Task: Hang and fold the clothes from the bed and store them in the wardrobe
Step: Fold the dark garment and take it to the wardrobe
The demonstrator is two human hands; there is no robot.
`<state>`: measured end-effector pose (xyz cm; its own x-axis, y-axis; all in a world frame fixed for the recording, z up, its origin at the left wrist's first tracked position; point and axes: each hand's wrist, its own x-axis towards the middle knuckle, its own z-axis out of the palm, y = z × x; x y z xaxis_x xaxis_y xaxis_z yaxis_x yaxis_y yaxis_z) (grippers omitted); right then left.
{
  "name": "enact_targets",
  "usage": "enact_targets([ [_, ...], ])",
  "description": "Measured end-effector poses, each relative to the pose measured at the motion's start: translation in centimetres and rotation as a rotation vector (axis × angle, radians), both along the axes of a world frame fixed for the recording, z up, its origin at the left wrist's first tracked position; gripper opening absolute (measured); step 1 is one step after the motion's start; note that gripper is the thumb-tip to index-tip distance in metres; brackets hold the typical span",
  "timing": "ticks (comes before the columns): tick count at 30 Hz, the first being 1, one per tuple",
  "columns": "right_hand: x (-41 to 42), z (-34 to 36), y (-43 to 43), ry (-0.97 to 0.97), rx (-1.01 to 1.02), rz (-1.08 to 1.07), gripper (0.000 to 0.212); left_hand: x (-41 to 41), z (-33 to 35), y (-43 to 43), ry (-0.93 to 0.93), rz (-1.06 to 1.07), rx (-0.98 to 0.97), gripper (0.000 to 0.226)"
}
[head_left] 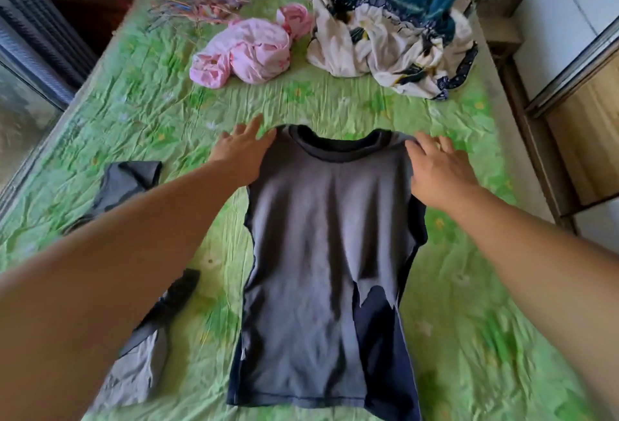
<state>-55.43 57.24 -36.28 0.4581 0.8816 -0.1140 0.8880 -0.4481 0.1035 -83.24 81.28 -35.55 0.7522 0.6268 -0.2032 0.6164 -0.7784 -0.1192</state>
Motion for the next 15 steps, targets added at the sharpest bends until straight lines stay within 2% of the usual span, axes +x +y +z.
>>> enact_targets([
  [2,-0.8,-4.3,0.8,0.047,-0.034,-0.074,0.055,1.2,-4.0,-0.8,0.025,0.130,-0.068,0.078],
  [5,-4.5,-12.5,-2.0,0.172,-0.140,-0.070,0.045,-0.9,-12.7,-6.1,0.080,0.191,-0.275,0.067],
  [9,-10.5,-22.3,-9.1,0.415,-0.342,-0.076,0.055,-7.6,-23.3,-14.7,0.244,0.271,-0.512,0.078],
  [12,-12.3,-28.1,-12.9,0.439,-0.362,-0.113,0.065,-10.9,-28.8,-18.0,0.325,0.294,-0.519,0.088],
  [15,-13.2,-32.9,-15.6,0.352,-0.367,-0.102,0.079,-13.0,-32.6,-19.3,0.283,0.281,-0.469,0.101],
])
